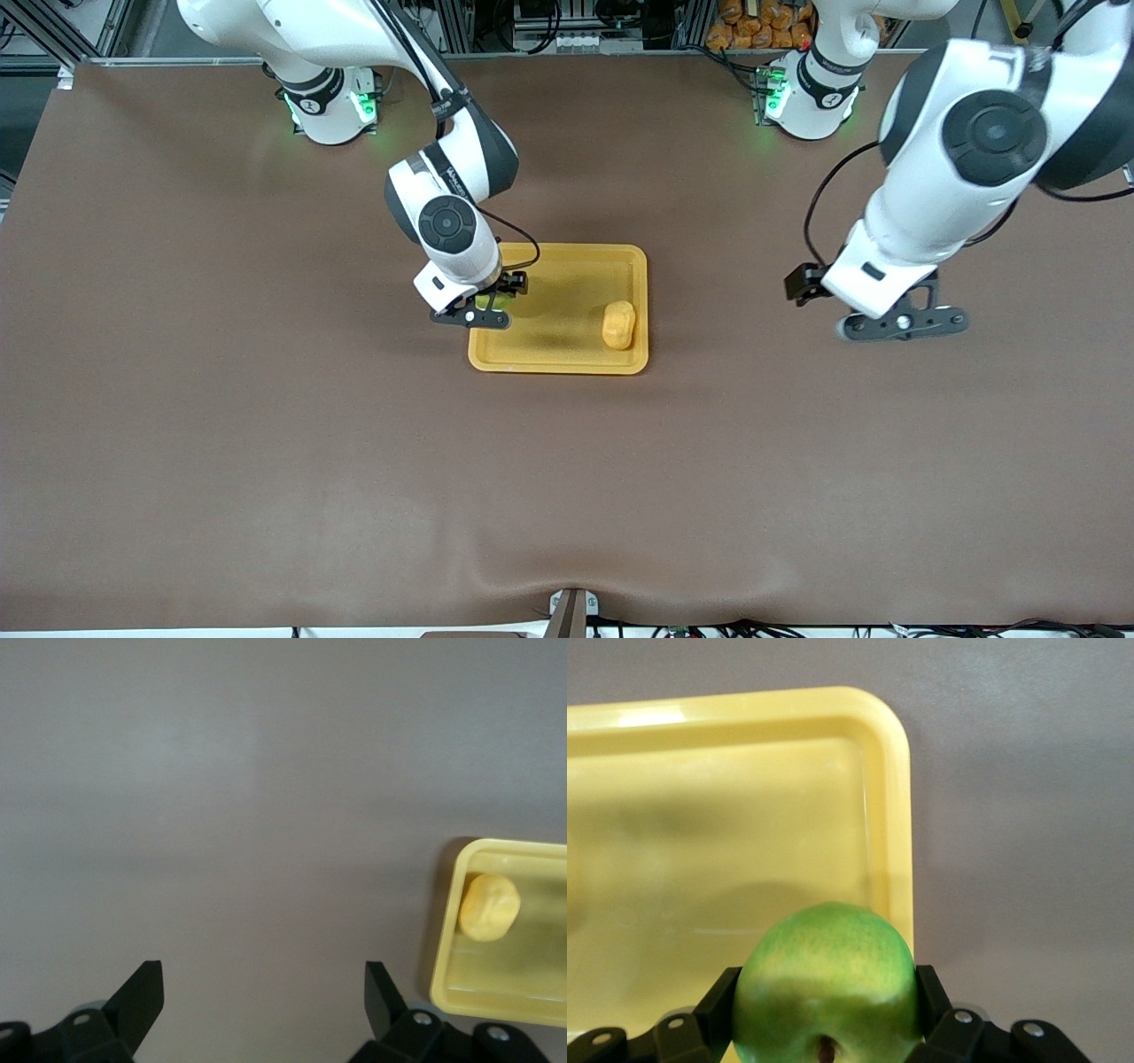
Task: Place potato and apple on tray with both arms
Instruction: 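Release the potato and withdraw the left gripper while the right gripper carries the apple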
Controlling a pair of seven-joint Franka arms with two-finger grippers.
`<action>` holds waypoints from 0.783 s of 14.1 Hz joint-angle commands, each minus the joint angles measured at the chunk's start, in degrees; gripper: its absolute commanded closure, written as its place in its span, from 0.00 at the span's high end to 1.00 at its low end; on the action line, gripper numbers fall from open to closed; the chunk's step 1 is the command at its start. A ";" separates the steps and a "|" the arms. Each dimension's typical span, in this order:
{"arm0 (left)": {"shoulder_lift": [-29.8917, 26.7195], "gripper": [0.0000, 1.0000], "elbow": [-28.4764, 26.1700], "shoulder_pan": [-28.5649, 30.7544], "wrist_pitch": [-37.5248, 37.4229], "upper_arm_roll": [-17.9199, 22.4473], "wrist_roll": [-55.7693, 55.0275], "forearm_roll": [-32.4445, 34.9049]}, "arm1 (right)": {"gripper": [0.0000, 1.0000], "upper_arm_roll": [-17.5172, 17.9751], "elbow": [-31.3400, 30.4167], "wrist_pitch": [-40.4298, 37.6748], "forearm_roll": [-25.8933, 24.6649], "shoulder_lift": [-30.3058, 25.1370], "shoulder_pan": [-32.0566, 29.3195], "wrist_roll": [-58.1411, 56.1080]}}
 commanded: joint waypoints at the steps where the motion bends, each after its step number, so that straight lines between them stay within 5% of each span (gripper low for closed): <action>1: -4.33 1.00 -0.86 2.78 -3.10 -0.24 4.95 -0.52 | 0.00 -0.06 2.73 -0.45 1.87 1.77 -0.02 0.55; 11: -9.35 1.00 -0.24 10.17 -5.83 -0.24 17.89 -0.79 | 0.00 -0.06 4.76 3.32 1.87 7.05 0.41 1.43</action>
